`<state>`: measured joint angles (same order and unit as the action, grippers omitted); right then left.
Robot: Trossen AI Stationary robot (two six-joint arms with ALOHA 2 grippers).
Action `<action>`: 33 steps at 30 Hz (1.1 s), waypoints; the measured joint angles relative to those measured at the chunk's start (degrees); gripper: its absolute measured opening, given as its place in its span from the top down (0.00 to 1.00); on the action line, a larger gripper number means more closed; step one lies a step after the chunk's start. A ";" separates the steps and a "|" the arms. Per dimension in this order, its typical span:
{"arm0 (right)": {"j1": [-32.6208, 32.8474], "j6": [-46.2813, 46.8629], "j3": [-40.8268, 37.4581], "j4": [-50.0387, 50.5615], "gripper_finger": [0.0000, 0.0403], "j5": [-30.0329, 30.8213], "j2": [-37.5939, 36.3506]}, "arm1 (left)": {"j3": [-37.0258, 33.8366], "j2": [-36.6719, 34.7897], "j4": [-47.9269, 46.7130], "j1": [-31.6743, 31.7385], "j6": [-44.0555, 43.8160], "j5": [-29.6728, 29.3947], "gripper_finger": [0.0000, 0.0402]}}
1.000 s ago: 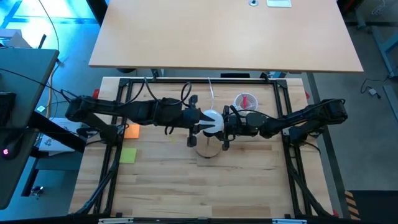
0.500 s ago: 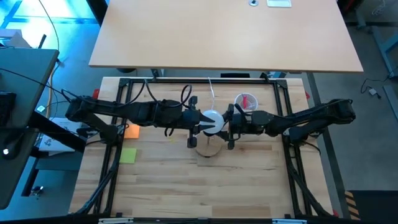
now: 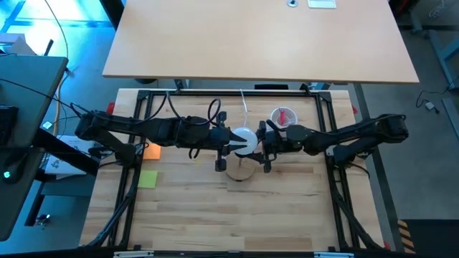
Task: Screw lightbulb
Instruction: Insert the light bulb into the brown lamp
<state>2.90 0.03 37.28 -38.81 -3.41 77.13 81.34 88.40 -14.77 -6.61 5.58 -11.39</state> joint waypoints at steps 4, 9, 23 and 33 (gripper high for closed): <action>1.11 0.01 0.07 3.83 0.44 2.07 -2.14 | 0.02 0.00 -0.44 -0.04 0.00 -0.86 0.84; 2.49 0.02 0.07 6.68 0.44 5.28 -3.85 | 0.02 -0.02 -0.56 -0.02 0.02 -1.19 0.84; 6.10 0.03 0.07 17.61 0.44 12.39 -10.98 | -0.06 -0.28 -0.73 -0.04 0.22 -2.16 0.84; 7.75 -0.48 0.06 18.23 0.44 15.20 -11.57 | -0.20 -2.42 -0.91 -0.59 0.50 -3.31 0.84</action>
<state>10.66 -0.45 37.34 -20.58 11.79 65.56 81.14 85.98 -15.68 -7.20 6.08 -14.69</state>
